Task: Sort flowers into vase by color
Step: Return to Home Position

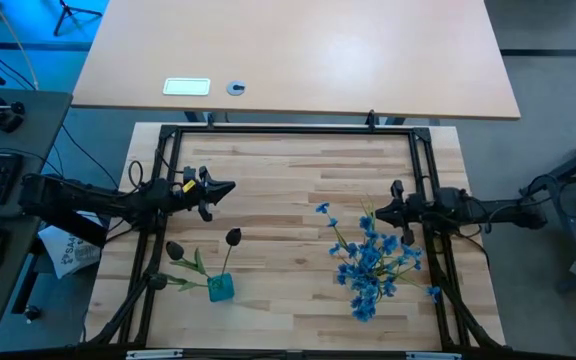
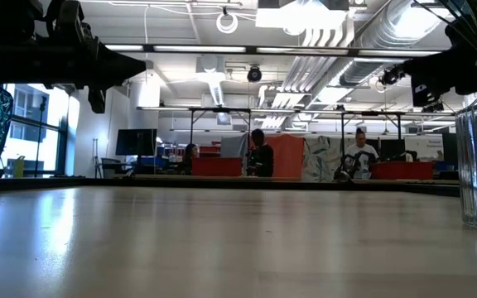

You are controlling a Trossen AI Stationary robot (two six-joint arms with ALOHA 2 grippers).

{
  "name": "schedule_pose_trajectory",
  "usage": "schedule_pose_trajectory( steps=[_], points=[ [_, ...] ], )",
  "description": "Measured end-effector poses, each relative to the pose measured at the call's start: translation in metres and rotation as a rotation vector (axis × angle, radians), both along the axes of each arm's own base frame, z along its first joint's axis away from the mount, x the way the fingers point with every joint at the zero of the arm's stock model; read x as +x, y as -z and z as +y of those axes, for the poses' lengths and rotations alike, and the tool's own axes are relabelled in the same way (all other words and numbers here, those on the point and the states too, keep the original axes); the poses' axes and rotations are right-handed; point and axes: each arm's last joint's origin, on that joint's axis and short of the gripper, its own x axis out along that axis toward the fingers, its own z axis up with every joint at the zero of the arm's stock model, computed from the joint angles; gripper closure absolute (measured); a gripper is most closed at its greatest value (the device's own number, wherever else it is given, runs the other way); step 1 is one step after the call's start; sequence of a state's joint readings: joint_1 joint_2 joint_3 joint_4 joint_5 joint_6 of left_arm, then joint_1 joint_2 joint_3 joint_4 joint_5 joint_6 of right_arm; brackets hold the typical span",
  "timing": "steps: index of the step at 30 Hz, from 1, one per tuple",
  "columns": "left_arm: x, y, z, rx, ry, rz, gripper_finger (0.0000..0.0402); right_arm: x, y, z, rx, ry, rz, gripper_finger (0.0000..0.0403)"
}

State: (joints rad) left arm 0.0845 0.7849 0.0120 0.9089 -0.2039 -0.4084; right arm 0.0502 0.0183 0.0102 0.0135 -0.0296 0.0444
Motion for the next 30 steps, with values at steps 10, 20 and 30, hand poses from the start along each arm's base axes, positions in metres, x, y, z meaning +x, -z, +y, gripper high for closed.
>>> schedule_pose_trajectory(
  steps=[10, 20, 30],
  points=[
    [0.0002, 0.0011, 0.0000, -0.001, 0.000, 0.013, 0.0401, -0.0011, -0.0019, 0.0000, 0.001, -0.002, -0.025, 0.0402],
    [0.0005, 0.0032, 0.0000, -0.003, 0.000, 0.034, 0.0401, -0.0004, -0.0009, 0.0001, 0.000, -0.004, -0.012, 0.0402],
    [0.0005, 0.0032, 0.0000, -0.003, 0.000, 0.034, 0.0401, -0.0003, -0.0008, 0.0001, 0.000, -0.004, -0.012, 0.0402]
  ],
)
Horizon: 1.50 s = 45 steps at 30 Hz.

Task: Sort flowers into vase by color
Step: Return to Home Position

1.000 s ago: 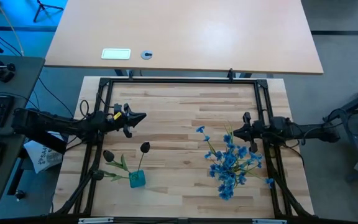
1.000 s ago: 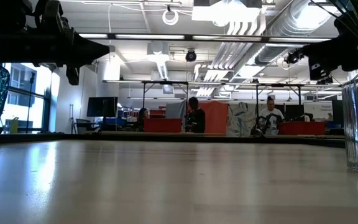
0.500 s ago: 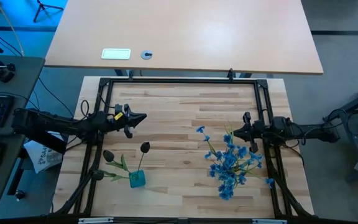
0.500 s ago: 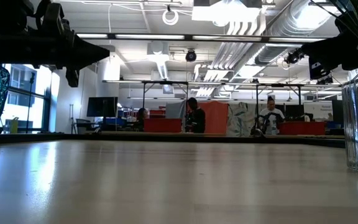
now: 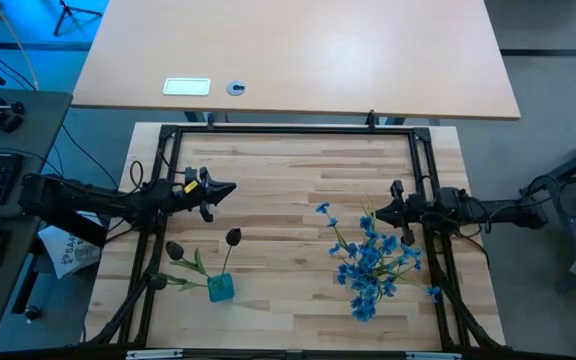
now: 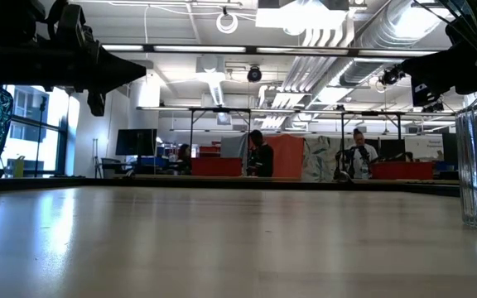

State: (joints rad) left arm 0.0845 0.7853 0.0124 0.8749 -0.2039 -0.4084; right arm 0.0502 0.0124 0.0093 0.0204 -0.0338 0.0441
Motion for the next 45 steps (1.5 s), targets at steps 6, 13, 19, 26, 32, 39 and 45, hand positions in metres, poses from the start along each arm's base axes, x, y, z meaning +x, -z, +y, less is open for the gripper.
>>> schedule_pose_trajectory(
  steps=[6, 13, 19, 26, 32, 39, 45],
  points=[
    [0.000, 0.000, 0.000, 0.000, 0.000, 0.000, 0.0401, 0.000, 0.000, 0.000, 0.000, 0.000, 0.000, 0.0402],
    [0.000, 0.000, 0.000, 0.000, 0.000, 0.000, 0.0401, 0.000, 0.000, 0.000, 0.000, 0.000, 0.000, 0.0402],
    [-0.001, 0.003, -0.001, 0.098, -0.005, 0.073, 0.0401, 0.000, 0.000, 0.000, 0.000, 0.000, 0.000, 0.0402],
    [-0.022, 0.006, -0.011, 0.188, 0.063, 0.191, 0.0401, 0.000, 0.000, 0.000, 0.000, 0.000, 0.000, 0.0402],
    [-0.040, 0.003, -0.011, 0.167, 0.061, 0.146, 0.0401, 0.000, 0.000, 0.000, 0.000, 0.000, 0.000, 0.0402],
    [-0.049, 0.001, -0.013, 0.248, 0.119, 0.114, 0.0402, 0.000, 0.000, 0.000, 0.000, 0.000, 0.000, 0.0402],
    [-0.048, 0.002, -0.015, 0.230, 0.183, 0.107, 0.0401, 0.000, 0.000, 0.000, 0.000, 0.000, 0.004, 0.0402]
  ],
)
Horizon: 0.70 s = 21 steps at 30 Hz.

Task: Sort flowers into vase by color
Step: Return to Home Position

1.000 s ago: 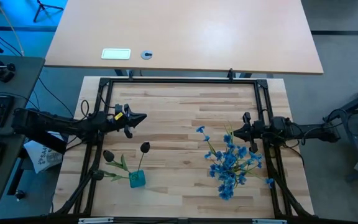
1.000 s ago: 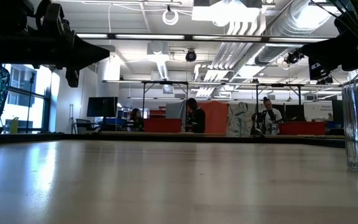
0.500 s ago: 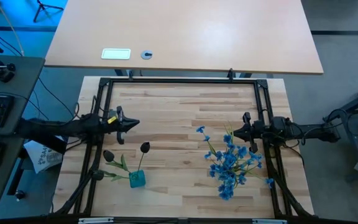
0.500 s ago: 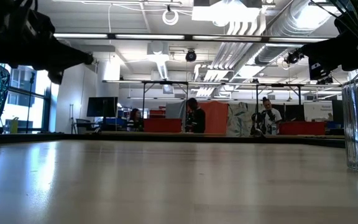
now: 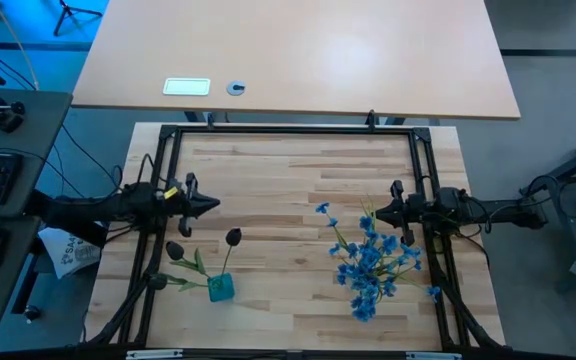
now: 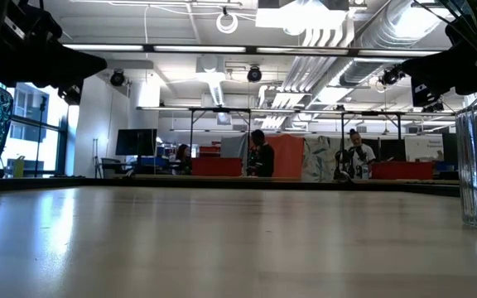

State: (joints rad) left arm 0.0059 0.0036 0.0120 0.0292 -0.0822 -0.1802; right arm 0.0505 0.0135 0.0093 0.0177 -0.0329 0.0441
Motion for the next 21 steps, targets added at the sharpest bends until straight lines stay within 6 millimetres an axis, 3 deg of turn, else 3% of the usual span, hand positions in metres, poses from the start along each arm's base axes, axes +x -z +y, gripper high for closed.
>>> schedule_pose_trajectory(
  steps=[21],
  points=[
    [0.0002, -0.0008, 0.0001, 0.000, -0.004, -0.008, 0.0402, 0.0000, 0.0000, 0.0000, 0.000, 0.000, 0.001, 0.0402]
  ],
)
